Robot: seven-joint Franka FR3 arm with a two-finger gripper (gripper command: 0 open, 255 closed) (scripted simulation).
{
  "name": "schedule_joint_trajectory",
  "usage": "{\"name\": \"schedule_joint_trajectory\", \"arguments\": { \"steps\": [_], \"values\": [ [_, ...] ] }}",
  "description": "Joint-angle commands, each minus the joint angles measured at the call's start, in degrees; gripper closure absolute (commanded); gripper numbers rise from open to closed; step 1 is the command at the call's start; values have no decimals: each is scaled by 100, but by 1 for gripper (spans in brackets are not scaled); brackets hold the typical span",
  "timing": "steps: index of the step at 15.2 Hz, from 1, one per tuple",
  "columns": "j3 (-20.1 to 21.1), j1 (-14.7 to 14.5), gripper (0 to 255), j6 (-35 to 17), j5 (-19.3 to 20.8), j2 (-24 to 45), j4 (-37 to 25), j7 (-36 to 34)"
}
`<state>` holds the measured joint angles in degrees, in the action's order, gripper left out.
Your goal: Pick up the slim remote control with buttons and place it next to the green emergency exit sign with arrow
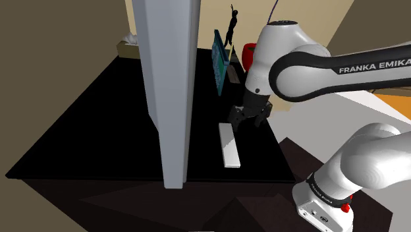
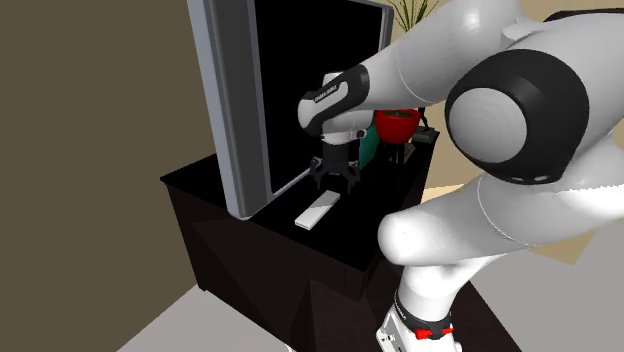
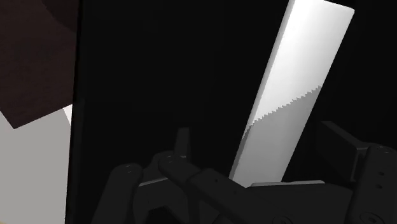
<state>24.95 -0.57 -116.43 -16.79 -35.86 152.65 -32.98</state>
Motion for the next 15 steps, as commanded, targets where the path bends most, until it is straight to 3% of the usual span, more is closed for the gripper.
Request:
{"name": "schedule_joint_trajectory", "arguments": {
  "steps": [1, 4, 11, 15],
  "values": [
    [362, 83, 0, -449, -42, 392, -69, -486],
    [860, 288, 0, -1038, 63, 1010, -224, -1166],
    [1057, 371, 0, -1727, 114, 1444, 44, -1251],
    [1074, 380, 0, -1786, 123, 1485, 64, -1261]
  ]
}}
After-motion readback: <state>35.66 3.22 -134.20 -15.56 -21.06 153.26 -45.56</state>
